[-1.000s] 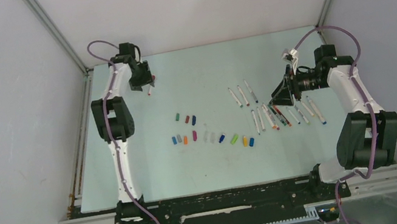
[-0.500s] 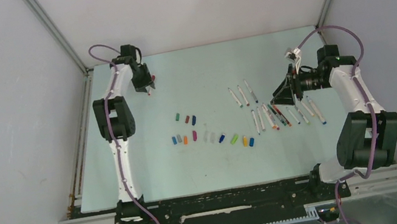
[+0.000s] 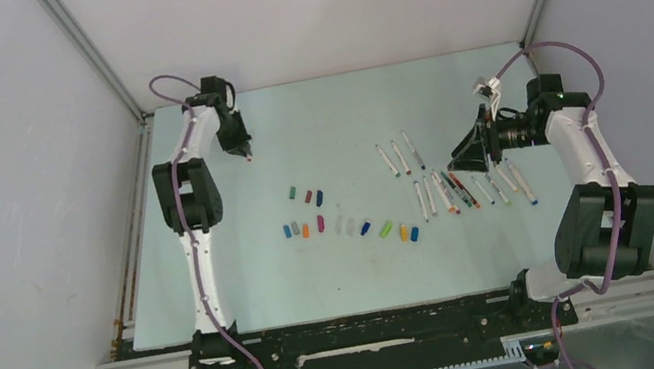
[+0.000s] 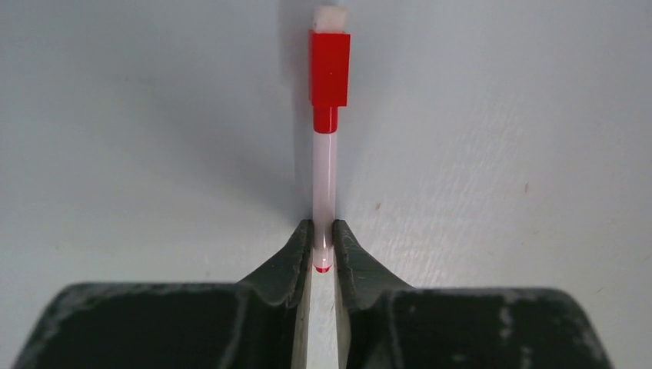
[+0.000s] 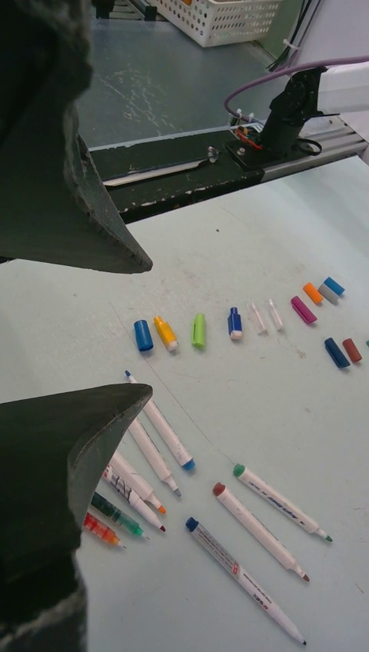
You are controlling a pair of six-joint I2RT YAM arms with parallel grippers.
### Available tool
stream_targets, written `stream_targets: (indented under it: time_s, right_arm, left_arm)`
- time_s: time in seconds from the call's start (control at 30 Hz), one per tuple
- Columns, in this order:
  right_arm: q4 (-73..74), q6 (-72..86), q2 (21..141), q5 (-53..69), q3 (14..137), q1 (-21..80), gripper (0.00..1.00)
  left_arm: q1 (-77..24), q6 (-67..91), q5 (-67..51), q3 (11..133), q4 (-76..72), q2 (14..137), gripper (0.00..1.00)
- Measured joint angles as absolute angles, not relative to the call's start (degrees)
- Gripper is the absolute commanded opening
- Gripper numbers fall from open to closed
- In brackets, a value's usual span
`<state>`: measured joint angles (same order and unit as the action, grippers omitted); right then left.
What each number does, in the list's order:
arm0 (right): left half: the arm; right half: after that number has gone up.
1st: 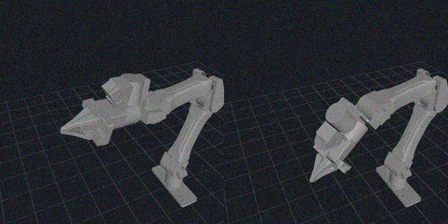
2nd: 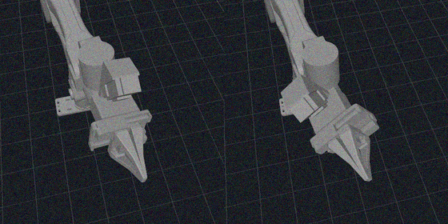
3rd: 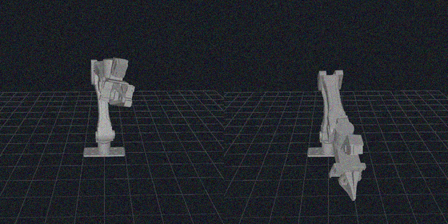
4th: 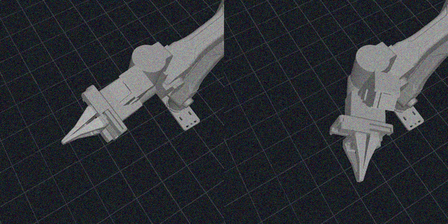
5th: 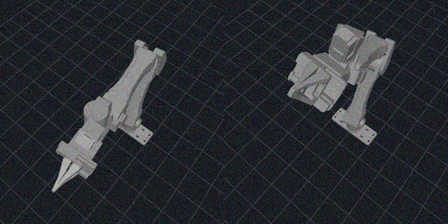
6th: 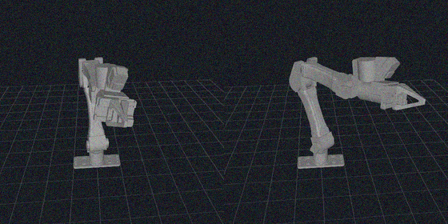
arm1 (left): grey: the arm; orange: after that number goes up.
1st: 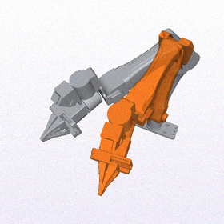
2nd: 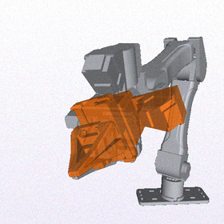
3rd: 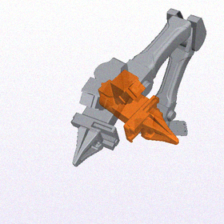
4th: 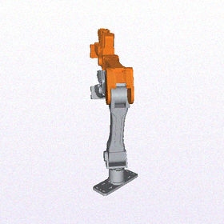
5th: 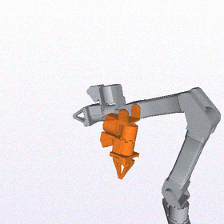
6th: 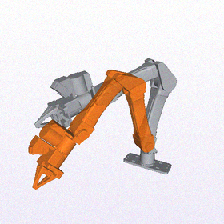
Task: Open the pen caps
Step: Move the pen to the center of the board.
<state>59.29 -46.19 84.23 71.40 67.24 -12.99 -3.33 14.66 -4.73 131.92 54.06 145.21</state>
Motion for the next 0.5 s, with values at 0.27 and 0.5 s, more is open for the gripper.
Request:
stream_targets:
  time_s: [0.27, 0.5]
  right_arm:
    - [59.72, -47.13, 84.14, 72.25, 67.24, -13.34, 0.57]
    - [60.51, -47.44, 83.72, 72.69, 67.24, -13.39, 0.57]
  left_arm:
    - [-4.78, 12.91, -2.39, 112.57, 53.3, 133.64, 0.12]
    - [-5.37, 13.52, -3.2, 97.51, 51.7, 124.73, 0.14]
